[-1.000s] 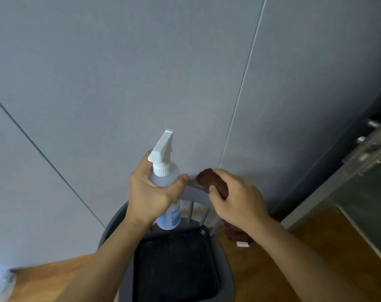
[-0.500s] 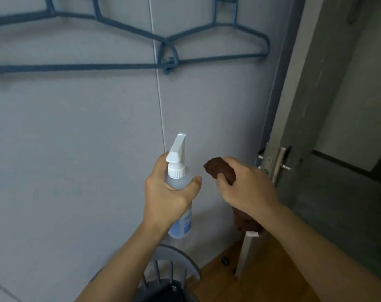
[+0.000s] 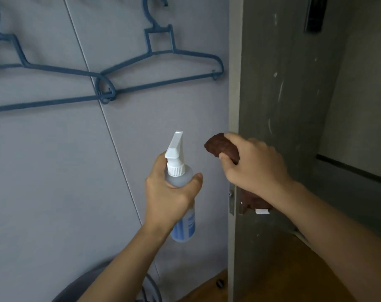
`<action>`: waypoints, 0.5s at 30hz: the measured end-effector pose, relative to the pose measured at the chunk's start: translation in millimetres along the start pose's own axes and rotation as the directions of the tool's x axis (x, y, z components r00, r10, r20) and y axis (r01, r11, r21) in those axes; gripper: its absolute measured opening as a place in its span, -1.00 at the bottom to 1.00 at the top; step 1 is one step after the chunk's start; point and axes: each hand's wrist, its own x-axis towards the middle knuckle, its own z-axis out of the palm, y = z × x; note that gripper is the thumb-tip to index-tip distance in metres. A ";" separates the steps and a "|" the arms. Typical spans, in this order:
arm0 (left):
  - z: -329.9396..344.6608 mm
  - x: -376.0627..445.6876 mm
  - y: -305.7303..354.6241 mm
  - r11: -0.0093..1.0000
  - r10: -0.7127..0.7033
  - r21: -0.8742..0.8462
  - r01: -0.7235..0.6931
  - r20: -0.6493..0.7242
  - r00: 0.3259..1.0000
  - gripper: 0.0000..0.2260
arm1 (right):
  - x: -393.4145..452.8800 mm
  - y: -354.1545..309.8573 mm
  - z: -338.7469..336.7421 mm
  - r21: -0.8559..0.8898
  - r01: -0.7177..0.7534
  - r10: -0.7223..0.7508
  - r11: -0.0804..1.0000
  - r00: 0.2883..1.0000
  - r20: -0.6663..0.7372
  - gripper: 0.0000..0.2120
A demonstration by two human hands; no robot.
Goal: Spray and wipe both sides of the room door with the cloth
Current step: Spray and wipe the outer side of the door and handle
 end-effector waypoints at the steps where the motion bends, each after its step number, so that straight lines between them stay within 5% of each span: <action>1: 14.9 -0.3 7.7 1.000 -0.005 0.011 0.006 -0.029 1.000 -0.63 | 3.9 14.5 -7.2 0.013 0.020 -0.020 1.000 1.000 0.001 -0.51; 15: 155.8 21.5 65.8 0.992 0.005 0.125 0.018 -0.181 0.983 -0.64 | 57.0 133.8 -57.8 0.154 0.151 -0.151 0.976 0.988 -0.009 -0.48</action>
